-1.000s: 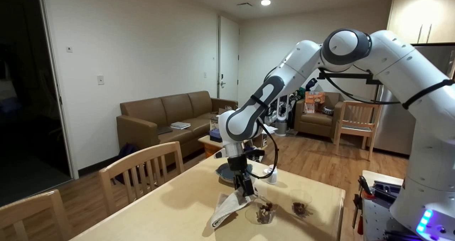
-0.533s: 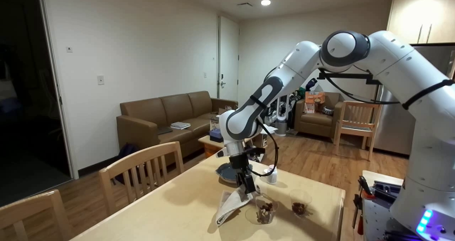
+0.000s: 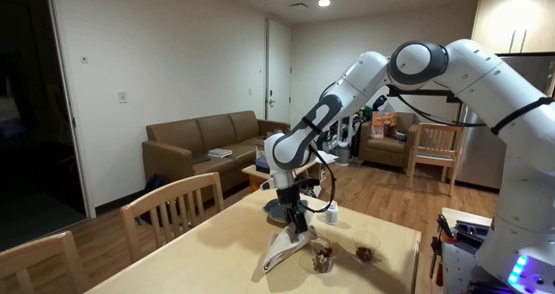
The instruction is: Use the towel to wipe the smaller part of the table on the right
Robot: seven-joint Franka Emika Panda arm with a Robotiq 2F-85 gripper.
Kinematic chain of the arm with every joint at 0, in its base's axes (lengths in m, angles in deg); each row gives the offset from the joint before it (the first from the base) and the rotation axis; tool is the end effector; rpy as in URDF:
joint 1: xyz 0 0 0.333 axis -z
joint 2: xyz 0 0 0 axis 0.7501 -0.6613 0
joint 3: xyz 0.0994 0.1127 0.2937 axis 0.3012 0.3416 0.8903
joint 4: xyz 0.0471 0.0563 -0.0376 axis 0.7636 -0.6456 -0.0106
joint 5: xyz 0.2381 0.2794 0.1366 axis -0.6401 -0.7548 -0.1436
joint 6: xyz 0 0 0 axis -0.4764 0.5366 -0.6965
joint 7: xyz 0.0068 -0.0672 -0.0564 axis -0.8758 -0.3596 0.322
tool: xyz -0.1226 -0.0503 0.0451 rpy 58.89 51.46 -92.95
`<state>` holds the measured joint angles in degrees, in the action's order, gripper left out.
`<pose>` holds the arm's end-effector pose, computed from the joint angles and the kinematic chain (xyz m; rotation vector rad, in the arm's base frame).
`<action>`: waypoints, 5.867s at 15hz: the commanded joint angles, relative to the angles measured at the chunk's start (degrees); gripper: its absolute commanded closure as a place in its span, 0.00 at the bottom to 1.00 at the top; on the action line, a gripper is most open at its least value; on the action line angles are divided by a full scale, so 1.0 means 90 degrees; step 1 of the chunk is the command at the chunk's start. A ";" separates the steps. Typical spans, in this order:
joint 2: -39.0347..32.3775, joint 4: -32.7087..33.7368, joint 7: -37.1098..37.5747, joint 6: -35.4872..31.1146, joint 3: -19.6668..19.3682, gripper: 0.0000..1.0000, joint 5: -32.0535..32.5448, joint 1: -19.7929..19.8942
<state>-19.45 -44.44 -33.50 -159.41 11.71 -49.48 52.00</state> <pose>0.5985 0.1070 0.0789 -2.4880 -1.1952 0.4433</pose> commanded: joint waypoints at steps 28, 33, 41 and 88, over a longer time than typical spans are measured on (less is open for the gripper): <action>-0.1038 0.0852 -0.1586 -0.0806 -0.0086 0.98 0.1092 -0.0190; -0.1523 0.1802 -0.2114 -0.0775 0.0117 0.98 0.1070 -0.0431; -0.2609 0.3904 -0.2601 -0.0621 0.0105 0.98 0.1138 -0.0958; -0.1008 0.1135 -0.2811 0.0895 0.0316 0.98 -0.0429 -0.0199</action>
<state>-27.72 -33.11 -56.32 -148.06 14.28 -51.43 48.32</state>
